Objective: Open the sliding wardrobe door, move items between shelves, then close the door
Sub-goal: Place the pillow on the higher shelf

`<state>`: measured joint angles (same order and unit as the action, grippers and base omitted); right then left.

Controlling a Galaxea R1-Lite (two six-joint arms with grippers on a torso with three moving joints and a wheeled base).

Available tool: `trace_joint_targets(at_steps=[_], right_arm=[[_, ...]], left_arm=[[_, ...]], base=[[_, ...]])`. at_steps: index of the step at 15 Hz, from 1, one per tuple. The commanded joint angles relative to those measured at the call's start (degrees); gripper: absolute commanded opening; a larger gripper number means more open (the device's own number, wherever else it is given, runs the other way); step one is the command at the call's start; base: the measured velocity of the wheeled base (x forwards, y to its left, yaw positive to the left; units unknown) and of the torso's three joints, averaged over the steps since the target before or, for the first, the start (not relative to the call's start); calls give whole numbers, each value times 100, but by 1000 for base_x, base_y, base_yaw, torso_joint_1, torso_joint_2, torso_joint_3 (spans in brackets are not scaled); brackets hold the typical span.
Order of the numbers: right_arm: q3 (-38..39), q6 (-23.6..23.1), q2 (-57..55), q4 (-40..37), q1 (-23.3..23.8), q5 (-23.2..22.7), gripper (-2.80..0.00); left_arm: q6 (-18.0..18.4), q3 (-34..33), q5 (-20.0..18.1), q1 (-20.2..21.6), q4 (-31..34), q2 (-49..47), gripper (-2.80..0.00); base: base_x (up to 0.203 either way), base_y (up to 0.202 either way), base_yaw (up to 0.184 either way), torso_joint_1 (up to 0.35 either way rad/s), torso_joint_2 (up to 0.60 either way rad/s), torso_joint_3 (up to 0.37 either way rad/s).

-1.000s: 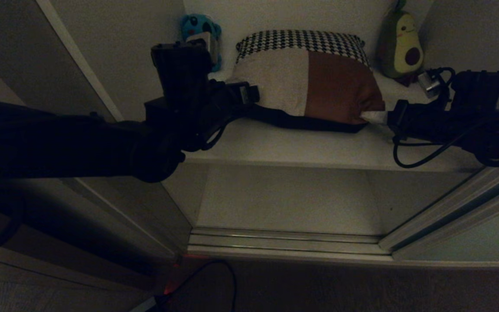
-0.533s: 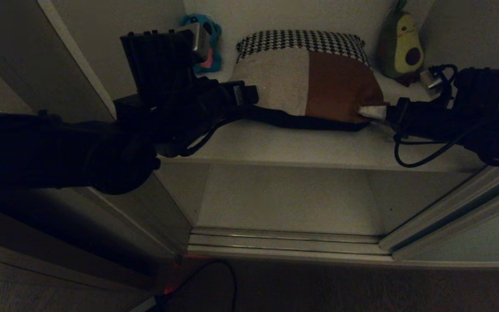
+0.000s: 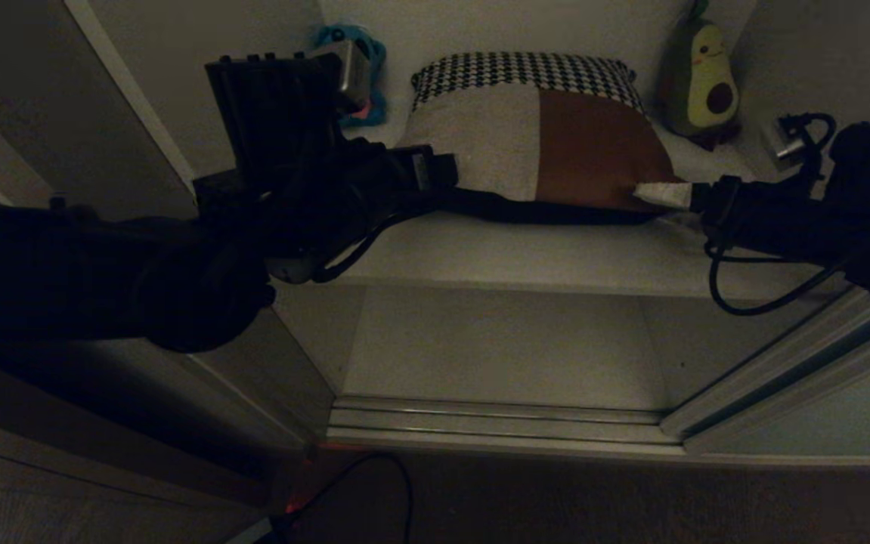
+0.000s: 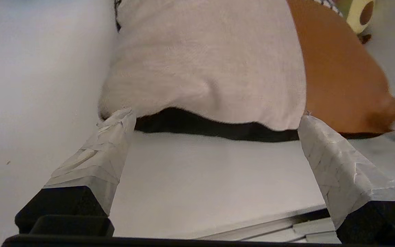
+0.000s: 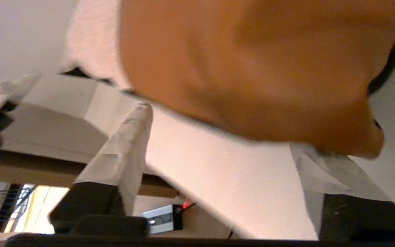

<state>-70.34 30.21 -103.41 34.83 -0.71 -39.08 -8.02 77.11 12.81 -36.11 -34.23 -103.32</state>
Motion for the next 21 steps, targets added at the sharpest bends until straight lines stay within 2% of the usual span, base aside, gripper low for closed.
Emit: trace_joint_targets(at_steps=[1, 2, 3, 4, 5, 8, 9, 10, 11, 12, 14, 17, 19, 21], right_arm=[[256, 37, 540, -26, -8, -30, 0], [367, 76, 759, -151, -8, -25, 0], [479, 97, 979, -305, -7, -15, -269], [588, 99, 1244, -438, -6, -3, -280], [718, 87, 1551, -589, -6, 1, -280], [992, -23, 2350, -1343, 2, 3, -280], [1086, -169, 2623, -1693, 12, 7, -280], [1221, -356, 2837, -2002, 42, 13, -280], [1402, -567, 3136, -2300, 134, 18, -280], [1556, -709, 3395, -2559, 294, 23, -280], [1736, -807, 3850, -2886, 658, 141, -280], [2257, -844, 4428, -2994, 1187, 401, -280], [2637, -841, 4970, -3124, 1264, 408, -280], [2980, -833, 5449, -3422, 1244, 341, -280]], left_arm=[[-6, -77, 17, -100, -10, 154, 0], [-6, -76, 35, -137, 26, 260, 0], [-6, -76, 61, -178, 142, 353, -280], [-8, -84, 96, -224, 345, 504, -280], [-20, -163, 120, -273, 563, 645, -280], [39, -382, 166, -284, 645, 1064, -280], [194, -609, 226, -263, 674, 1236, -280], [403, -779, 416, -242, 685, 1358, -280], [582, -938, 876, -184, 699, 1505, -280], [707, -1055, 1124, -97, 709, 1656, -280], [883, -1465, 1378, -9, 720, 2148, -280], [991, -2631, 1847, 134, 671, 2935, -280], [1034, -3419, 2042, 609, 661, 3667, -280], [1028, -3930, 2114, 1125, 673, 4320, -280]], base=[[0, 0, 0, 0, 0, 0], [0, 0, 0, 0, 0, 0], [0, 0, 0, 0, 0, 0], [0, 0, 0, 0, 0, 0], [0, 0, 0, 0, 0, 0], [0, 0, 0, 0, 0, 0], [0, 0, 0, 0, 0, 0], [0, 0, 0, 0, 0, 0], [0, 0, 0, 0, 0, 0], [0, 0, 0, 0, 0, 0], [0, 0, 0, 0, 0, 0], [0, 0, 0, 0, 0, 0], [0, 0, 0, 0, 0, 0], [0, 0, 0, 0, 0, 0]])
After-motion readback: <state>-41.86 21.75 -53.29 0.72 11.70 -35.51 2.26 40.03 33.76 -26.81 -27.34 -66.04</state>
